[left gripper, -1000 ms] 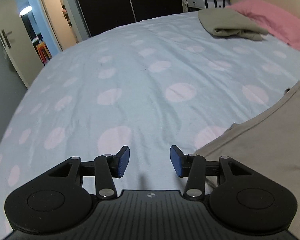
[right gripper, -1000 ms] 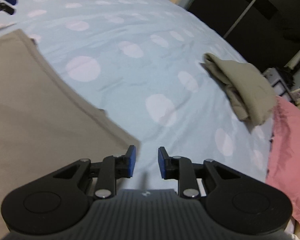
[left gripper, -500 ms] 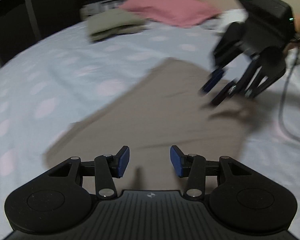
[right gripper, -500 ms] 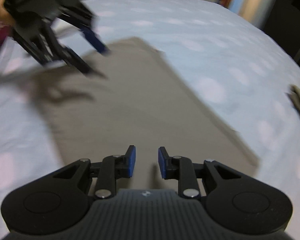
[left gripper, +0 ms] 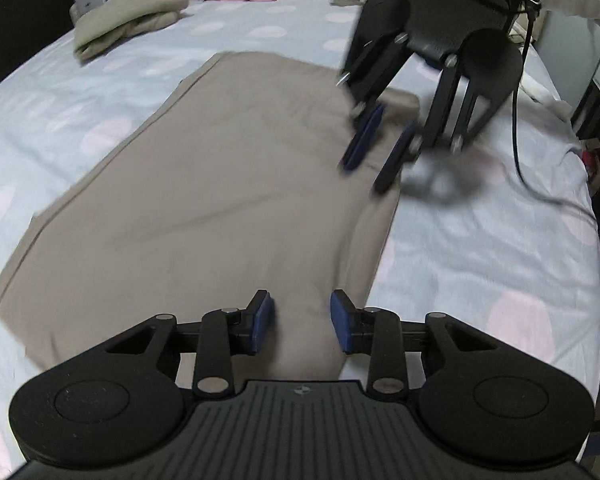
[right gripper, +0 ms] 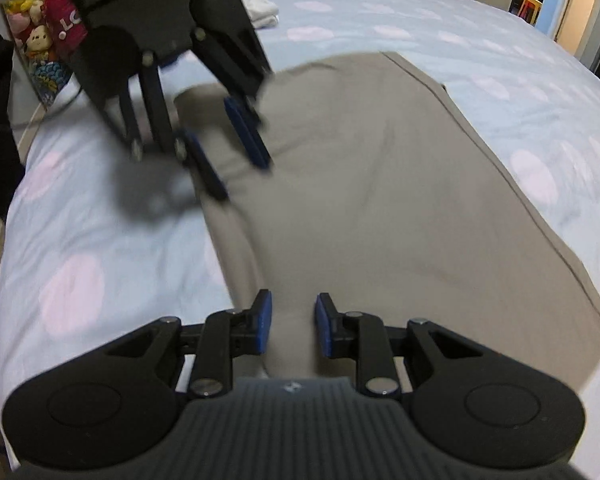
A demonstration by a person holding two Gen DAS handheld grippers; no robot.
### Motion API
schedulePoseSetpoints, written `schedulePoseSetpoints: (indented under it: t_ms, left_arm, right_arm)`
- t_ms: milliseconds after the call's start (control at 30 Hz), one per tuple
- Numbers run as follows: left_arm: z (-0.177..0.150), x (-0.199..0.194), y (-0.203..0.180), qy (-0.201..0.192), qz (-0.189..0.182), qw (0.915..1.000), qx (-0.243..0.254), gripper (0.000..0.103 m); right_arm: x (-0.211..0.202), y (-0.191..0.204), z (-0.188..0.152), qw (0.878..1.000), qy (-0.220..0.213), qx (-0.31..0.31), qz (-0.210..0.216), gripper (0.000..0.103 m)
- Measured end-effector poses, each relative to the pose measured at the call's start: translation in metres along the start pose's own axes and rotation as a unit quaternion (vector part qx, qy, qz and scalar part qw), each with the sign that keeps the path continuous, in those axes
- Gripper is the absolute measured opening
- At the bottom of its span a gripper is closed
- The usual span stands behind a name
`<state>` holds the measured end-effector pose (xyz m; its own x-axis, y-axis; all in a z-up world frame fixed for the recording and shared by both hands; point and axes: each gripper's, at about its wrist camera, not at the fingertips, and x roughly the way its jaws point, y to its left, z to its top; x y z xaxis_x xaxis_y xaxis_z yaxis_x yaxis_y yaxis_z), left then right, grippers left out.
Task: Fold clothes
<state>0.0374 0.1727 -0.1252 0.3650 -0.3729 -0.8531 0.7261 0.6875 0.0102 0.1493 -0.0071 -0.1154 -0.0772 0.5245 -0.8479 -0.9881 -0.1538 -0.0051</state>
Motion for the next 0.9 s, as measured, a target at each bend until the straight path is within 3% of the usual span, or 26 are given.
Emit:
schedulePoseSetpoints:
  t_ms: [167,433,500,600,733,900]
  left_arm:
    - [-0.025,-0.017,0.005,0.006,-0.002,1.0,-0.006,0.033]
    - [-0.034,-0.033,0.002,0.044,0.021,0.9988,0.007,0.039]
    - [-0.036,-0.039,0.0,0.063,0.037,0.9972,0.013,0.039]
    - [-0.032,-0.059,0.001,0.044,0.046,0.998,-0.003,0.039]
    - [-0.025,-0.07,0.005,0.026,0.055,0.9975,-0.037,0.039]
    - [-0.043,-0.072,0.018,0.036,0.054,0.9919,-0.109,0.039]
  right_arm:
    - [-0.022,-0.01,-0.043,1.0,0.01,-0.019,-0.011,0.037]
    - [-0.048,-0.038,-0.096,0.997,0.051,0.018,-0.052,0.037]
    - [-0.051,-0.042,-0.101,0.995,0.078,0.015,-0.065,0.036]
    - [-0.071,-0.049,-0.099,0.995,0.055,0.038,-0.077,0.036]
    - [-0.081,-0.047,-0.075,0.995,0.009,0.074,-0.059,0.036]
    - [-0.063,-0.047,-0.076,0.991,0.044,0.111,-0.061,0.036]
